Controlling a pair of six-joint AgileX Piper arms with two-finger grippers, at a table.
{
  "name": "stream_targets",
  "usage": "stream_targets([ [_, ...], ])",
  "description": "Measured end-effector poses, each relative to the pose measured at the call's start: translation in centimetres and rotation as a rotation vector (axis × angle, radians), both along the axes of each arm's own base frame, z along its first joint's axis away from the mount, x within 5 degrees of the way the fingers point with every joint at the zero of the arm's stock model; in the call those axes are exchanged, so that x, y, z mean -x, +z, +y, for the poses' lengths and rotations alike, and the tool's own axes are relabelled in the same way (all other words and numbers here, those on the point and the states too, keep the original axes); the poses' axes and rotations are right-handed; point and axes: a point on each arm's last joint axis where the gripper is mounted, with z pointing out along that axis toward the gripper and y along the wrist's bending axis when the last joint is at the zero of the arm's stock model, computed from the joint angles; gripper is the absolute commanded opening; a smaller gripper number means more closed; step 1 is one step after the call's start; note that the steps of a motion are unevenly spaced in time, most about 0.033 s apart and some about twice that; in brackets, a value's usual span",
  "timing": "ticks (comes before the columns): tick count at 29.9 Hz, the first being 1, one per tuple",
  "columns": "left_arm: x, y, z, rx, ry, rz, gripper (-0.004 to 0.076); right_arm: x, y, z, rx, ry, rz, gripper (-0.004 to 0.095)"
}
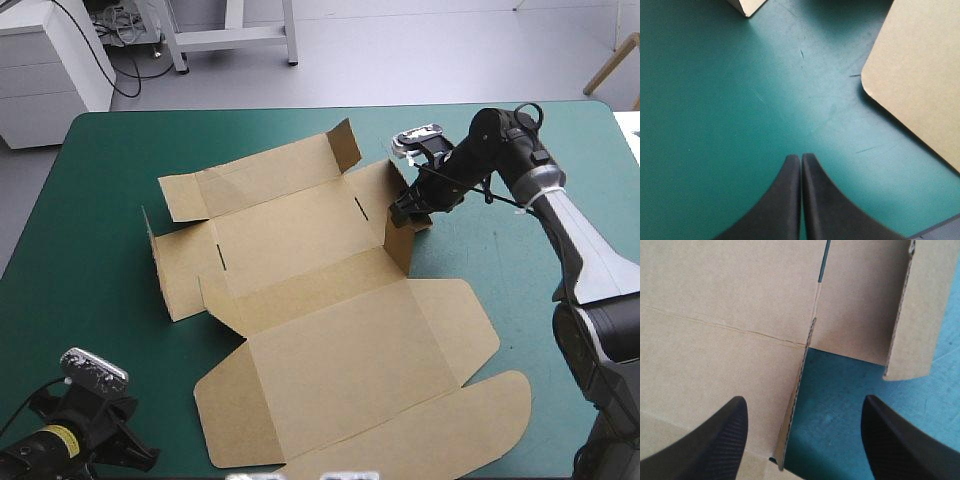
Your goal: Fold the box
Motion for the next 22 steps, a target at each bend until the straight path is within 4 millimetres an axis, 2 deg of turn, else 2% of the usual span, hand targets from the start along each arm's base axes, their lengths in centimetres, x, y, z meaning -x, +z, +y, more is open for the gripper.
stream_targets([
  [3,0.0,0.0,0.0,0.0,0.0,0.001,-0.001,-0.5,-1.5,0.6,0.001,0.005,0.038,0.0558],
  [11,0.0,0.0,0.0,0.0,0.0,0.001,-0.001,-0.2,-3.5,3.7,0.071,0.056,0.077,0.0552],
  [15,0.0,0.0,0.0,-0.001,0.0,0.001,-0.001,-0.5,-4.5,3.8,0.12,0.039,0.093,0.0545],
  [18,0.0,0.0,0.0,-0.002,0.0,0.0,-0.001,-0.6,-4.6,3.7,0.14,0.027,0.094,0.0486],
  [22,0.0,0.0,0.0,-0.003,0.001,0.0,-0.001,-0.6,-4.7,3.5,0.161,0.022,0.089,0.0318],
])
